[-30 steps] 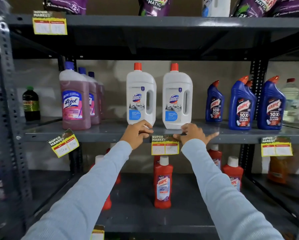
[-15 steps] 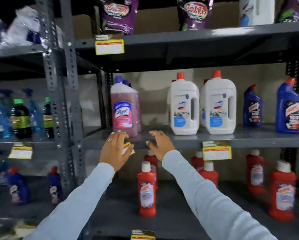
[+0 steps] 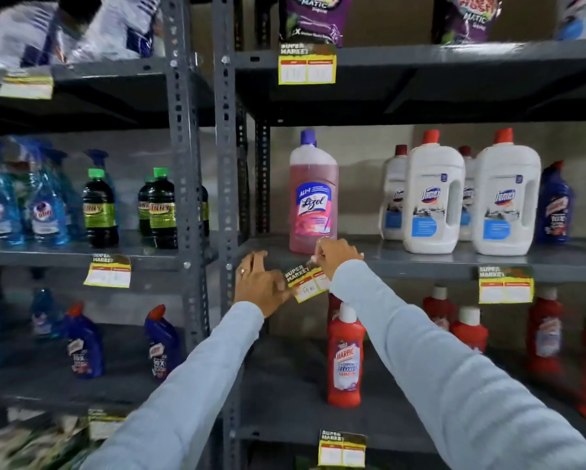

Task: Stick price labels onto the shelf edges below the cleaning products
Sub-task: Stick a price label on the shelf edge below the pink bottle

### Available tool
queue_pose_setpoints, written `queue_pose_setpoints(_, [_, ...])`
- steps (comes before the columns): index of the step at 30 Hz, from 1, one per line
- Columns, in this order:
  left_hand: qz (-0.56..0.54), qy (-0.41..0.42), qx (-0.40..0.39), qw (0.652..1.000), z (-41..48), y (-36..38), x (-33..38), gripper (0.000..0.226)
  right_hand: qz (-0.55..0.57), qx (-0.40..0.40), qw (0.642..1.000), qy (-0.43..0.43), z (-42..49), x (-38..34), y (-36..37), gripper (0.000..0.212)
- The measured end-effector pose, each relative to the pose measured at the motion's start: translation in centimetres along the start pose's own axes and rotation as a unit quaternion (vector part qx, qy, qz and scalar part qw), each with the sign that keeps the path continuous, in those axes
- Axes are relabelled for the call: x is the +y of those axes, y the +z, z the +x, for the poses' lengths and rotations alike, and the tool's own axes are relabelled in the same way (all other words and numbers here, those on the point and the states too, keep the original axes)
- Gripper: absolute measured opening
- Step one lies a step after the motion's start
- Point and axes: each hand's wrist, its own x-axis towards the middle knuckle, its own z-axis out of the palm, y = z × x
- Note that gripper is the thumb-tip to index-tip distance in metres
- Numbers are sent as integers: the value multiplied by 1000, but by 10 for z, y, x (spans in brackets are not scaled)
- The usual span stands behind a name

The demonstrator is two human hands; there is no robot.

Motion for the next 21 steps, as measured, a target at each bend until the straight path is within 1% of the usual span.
queue_pose_setpoints(2, [-25,-26,-3,999,0,2,6,37,22,4,1000,6,-4,-1,-5,9])
queue_pose_setpoints(4, [-58,-62,8,996,4,1,14,37,37,8,999,7,-7,-1,-8,6])
queue_pose_setpoints(6, [-75,-75,11,994,8,-1,18,30,35,3,999,14,-8,-4,-9,13])
queue_pose_setpoints(9, [-64,-51,0,997,12,-5,18,23,27,-17,999,36,-9,-8,-12,30])
queue_pose_setpoints(12, [-43,-14,-1,999,13,-7,12,24,29,-22,999,38,-11,-7,-10,36])
queue_pose_setpoints(16, [-16,31,19,999,16,-7,8,20,50,-7,998,24,-15,4,3,22])
queue_pose_setpoints(18, [-11,50,11,999,17,-7,4,20,62,-3,998,8,-16,12,8,15])
queue_pose_setpoints(21, [-8,85,0,996,14,-3,-9,19,88,0,996,-29,-17,23,16,11])
